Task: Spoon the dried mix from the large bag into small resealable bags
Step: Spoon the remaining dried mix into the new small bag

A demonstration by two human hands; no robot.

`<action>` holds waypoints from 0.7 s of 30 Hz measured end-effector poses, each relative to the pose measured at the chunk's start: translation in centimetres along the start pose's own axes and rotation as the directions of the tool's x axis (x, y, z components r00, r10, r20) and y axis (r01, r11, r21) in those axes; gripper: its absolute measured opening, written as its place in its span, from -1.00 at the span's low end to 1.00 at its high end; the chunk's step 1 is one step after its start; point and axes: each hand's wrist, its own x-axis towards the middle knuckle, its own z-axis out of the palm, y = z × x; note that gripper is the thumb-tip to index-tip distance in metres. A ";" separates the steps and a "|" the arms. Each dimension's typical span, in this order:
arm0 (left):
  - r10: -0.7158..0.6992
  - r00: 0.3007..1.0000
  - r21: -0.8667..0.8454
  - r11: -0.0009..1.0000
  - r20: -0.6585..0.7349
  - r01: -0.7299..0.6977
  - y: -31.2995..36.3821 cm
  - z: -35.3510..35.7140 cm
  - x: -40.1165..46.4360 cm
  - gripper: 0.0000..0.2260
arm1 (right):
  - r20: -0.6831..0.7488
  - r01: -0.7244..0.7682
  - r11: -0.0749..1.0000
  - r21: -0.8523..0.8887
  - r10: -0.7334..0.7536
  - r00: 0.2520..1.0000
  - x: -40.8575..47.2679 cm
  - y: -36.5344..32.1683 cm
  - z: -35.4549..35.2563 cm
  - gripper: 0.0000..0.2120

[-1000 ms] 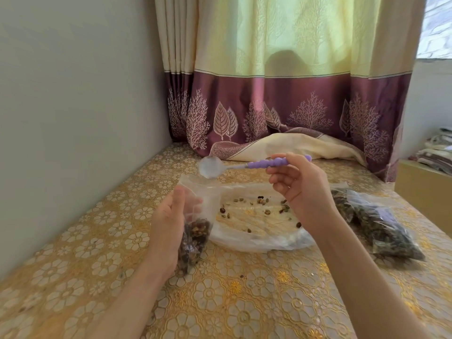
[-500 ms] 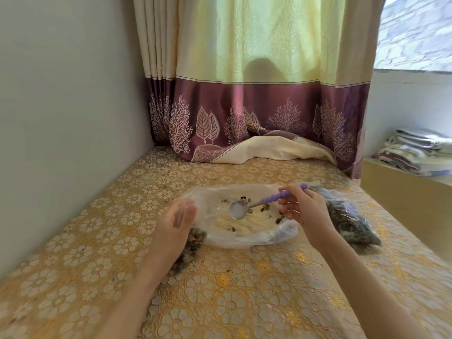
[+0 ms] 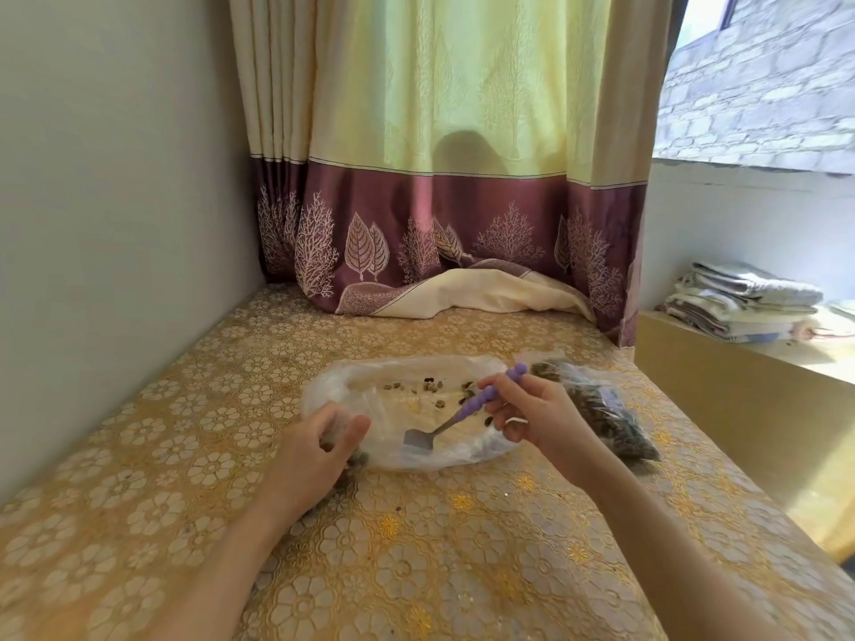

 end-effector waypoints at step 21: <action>0.071 0.996 -0.025 0.997 0.062 -0.069 0.6 0.8 -0.2 -0.63 | -0.171 0.104 0.993 0.063 -0.092 0.981 -4.9 3.3 -1.7 -0.83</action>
